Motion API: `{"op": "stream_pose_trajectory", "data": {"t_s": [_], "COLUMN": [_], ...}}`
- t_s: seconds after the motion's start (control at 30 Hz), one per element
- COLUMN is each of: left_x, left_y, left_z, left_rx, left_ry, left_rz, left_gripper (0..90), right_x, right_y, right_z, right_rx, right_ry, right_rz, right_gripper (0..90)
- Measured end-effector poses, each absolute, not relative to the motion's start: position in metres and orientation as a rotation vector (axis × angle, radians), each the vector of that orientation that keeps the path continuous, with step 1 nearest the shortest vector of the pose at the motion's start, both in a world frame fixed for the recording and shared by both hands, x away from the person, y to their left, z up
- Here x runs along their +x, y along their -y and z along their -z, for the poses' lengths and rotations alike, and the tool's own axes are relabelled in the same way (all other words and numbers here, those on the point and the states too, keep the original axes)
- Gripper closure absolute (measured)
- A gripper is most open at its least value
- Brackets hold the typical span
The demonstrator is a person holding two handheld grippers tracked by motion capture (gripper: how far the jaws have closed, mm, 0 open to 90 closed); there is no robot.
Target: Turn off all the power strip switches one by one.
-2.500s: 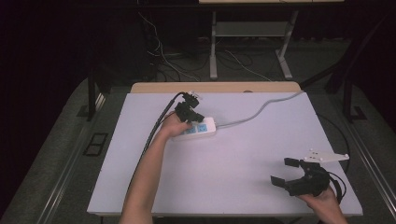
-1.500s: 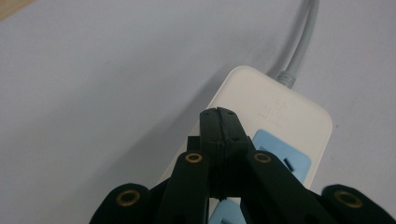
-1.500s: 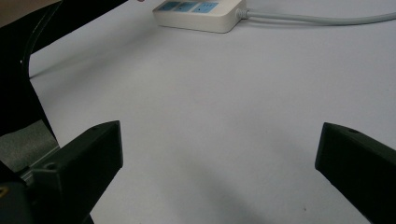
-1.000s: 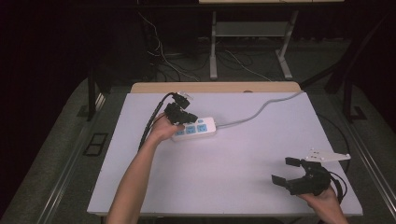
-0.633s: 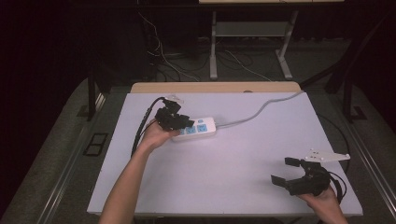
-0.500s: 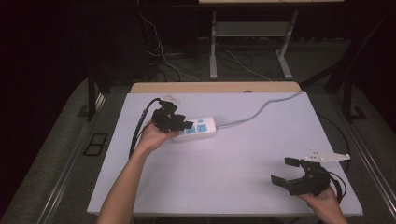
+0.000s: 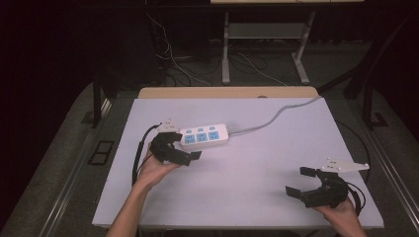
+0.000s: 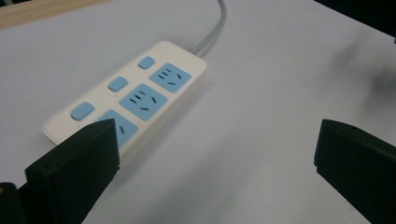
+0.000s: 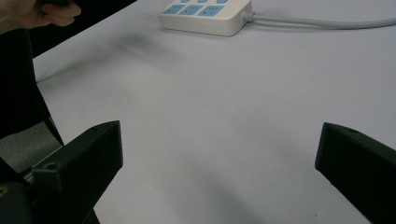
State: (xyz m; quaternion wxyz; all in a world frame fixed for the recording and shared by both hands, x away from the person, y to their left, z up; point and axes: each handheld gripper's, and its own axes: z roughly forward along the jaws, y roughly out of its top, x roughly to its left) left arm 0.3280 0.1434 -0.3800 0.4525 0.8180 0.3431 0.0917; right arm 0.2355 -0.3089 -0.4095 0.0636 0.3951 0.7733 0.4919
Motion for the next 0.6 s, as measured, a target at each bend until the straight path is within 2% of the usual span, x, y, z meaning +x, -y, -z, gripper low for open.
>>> {"op": "stream_pose_trajectory", "data": {"t_s": [0.4, 0.6], "left_x": [0.274, 0.261], "left_y": [-0.161, -0.155], "left_z": [0.396, 0.397], "left_rx": [1.894, 1.895], "left_ry": [-0.812, -0.779], "left_rz": [-0.223, -0.231], "left_gripper": [0.0, 0.0], "right_x": [0.233, 0.232], "right_y": [0.308, 0.307], "right_z": [0.41, 0.411], "right_rx": [1.198, 1.2], "right_ry": [-2.333, -2.334], "right_rz": [-1.491, -1.49], "right_gripper": [0.7, 0.6]}}
